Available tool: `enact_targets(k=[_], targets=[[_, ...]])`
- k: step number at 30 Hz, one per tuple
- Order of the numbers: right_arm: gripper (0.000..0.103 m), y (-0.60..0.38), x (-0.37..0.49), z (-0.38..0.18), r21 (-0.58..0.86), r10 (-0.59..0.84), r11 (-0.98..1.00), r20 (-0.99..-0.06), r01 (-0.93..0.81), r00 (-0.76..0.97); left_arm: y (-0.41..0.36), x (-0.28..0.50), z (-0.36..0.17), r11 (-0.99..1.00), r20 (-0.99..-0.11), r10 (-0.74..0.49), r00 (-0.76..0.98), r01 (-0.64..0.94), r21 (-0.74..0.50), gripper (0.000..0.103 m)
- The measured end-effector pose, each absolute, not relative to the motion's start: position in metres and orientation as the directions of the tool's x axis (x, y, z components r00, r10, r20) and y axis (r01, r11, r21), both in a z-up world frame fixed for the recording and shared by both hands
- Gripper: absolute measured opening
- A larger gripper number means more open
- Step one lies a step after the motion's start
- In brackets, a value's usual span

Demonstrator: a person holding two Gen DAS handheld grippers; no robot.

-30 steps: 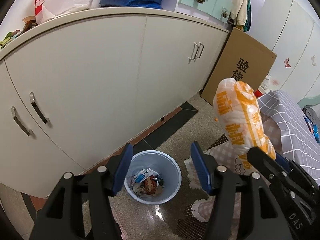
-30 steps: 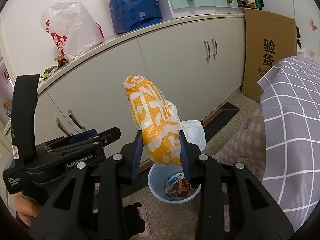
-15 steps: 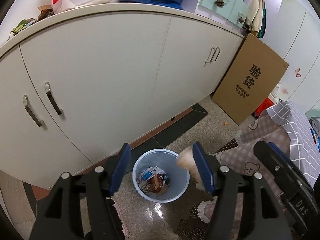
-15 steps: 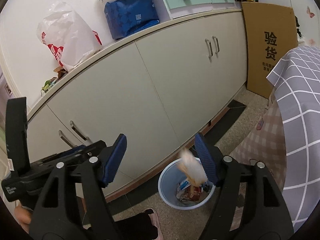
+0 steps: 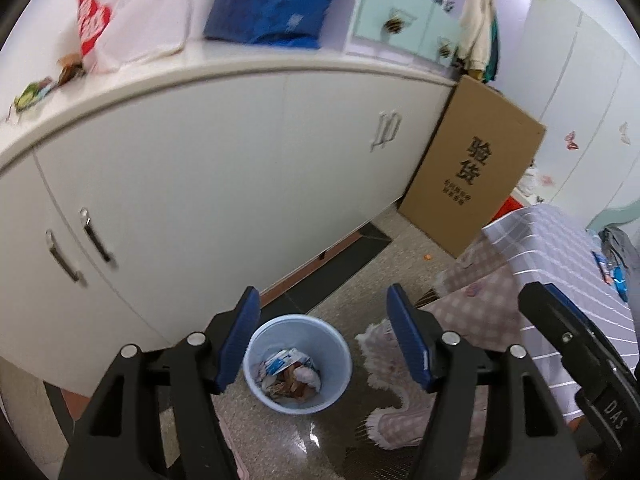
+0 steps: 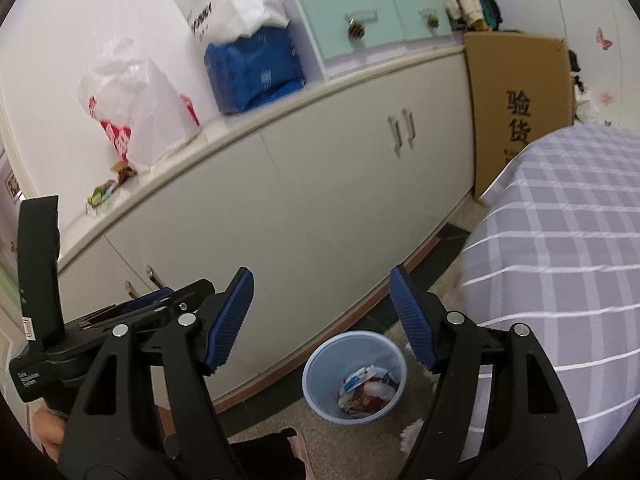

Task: Collect trash
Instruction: 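Grasp the blue-orange snack packet with the left tool while the right tool grasps the blue cookie bag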

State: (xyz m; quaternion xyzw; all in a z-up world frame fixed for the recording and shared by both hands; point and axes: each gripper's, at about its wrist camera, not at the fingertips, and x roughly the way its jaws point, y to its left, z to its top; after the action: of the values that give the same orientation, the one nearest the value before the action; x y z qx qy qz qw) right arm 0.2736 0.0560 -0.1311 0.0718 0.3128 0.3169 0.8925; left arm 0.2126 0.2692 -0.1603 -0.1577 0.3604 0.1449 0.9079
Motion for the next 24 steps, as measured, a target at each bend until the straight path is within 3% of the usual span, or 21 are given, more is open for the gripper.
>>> enact_targets(k=[7, 13, 17, 24], targets=[[0.072, -0.040, 0.277, -0.086, 0.303, 0.541, 0.841, -0.454, -0.448, 0.709, 0.178, 0.249, -0.117, 0.963, -0.664, 0.058, 0.745, -0.216, -0.159, 0.067], [0.075, -0.153, 0.297, -0.070, 0.240, 0.369, 0.927, -0.455, -0.287, 0.810, 0.067, 0.308, -0.093, 0.986, -0.670, -0.101, 0.735, -0.017, -0.167, 0.072], [0.075, -0.235, 0.314, -0.072, 0.245, 0.264, 0.956, -0.475, -0.163, 0.839, -0.015, 0.350, -0.091, 0.988, -0.673, -0.145, 0.726, 0.075, -0.131, 0.078], [0.081, -0.339, 0.342, -0.085, 0.228, 0.126, 0.974, -0.509, -0.008, 0.852, -0.130, 0.412, -0.110, 0.972, -0.742, -0.223, 0.632, 0.202, -0.120, 0.080]])
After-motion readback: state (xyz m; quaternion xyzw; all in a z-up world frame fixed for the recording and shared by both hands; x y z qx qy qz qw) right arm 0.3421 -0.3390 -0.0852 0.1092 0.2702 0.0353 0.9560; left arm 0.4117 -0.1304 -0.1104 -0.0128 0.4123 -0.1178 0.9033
